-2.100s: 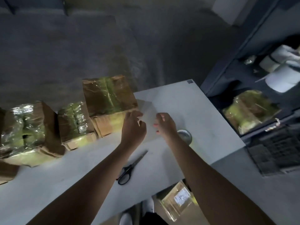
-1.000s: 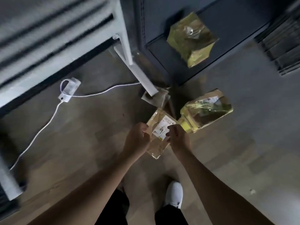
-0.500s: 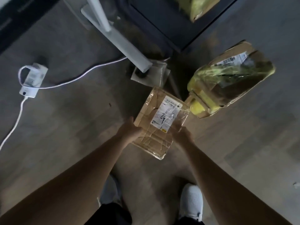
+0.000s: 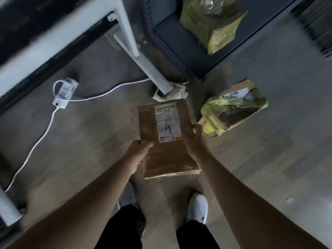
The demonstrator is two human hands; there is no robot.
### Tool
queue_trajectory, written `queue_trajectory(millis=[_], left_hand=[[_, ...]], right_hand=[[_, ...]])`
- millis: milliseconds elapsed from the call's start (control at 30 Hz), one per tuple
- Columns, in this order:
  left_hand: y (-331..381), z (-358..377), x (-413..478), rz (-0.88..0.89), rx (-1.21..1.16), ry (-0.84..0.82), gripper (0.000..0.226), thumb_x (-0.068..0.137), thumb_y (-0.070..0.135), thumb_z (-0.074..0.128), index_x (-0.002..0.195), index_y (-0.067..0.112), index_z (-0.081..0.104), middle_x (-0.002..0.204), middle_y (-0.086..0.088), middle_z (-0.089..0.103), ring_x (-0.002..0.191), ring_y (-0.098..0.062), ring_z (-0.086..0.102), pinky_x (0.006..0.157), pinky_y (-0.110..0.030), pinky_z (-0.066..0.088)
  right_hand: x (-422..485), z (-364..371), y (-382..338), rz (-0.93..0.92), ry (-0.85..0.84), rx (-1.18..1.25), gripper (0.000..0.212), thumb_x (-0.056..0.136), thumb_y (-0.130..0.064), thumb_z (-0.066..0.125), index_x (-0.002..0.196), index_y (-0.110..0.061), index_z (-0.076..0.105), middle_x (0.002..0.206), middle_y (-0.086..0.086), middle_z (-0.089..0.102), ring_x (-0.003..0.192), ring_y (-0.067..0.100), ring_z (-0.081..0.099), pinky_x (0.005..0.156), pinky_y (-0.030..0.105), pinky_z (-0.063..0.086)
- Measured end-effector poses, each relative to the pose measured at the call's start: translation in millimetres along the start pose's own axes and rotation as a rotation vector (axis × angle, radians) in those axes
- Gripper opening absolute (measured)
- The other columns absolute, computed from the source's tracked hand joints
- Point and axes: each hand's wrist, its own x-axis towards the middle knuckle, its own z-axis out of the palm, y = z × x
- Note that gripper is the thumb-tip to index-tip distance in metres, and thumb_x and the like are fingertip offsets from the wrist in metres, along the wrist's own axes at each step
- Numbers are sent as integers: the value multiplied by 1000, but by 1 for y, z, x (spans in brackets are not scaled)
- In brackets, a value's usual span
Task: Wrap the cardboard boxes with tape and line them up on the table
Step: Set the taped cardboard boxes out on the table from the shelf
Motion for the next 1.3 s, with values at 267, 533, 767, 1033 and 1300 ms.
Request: queue_trajectory(millis=[267,533,767,1033,1300], left_hand=[[76,-6,-174,174,-103,38,33,95,35,59,122,16,61,112,-6,66,92,-21,62,68,-28,45],[118,-46,-338,196,-251,148,37,99,23,55,132,6,56,130,-13,60,117,-30,58,88,-30,43],[136,-76,-443,199,-326,68,32,99,26,55,123,7,60,117,-17,65,103,-30,62,85,-37,49],[150,-96,-513,323,-490,39,34,96,25,59,124,6,60,117,-14,67,108,-30,64,96,-43,50],[204,-156,-577,599,36,513,32,94,36,54,114,11,56,103,-9,65,88,-23,64,65,-28,50]], right_hand=[[-99,-125,-117,-113,50,-60,35,97,-39,48,122,-15,45,112,11,57,89,26,52,72,33,37],[-217,-228,-237,-259,-34,-78,23,100,-24,42,109,-14,61,83,13,56,65,15,52,54,17,43],[-274,-285,-303,-378,-108,-181,32,96,-16,55,127,-10,54,106,11,61,84,21,60,62,22,41],[-295,-327,-346,-265,-228,-324,69,88,-48,63,142,-14,38,119,6,55,87,19,61,67,27,50],[-326,-313,-436,-459,-181,47,63,82,-30,76,133,-12,45,117,11,60,105,31,60,88,47,53]])
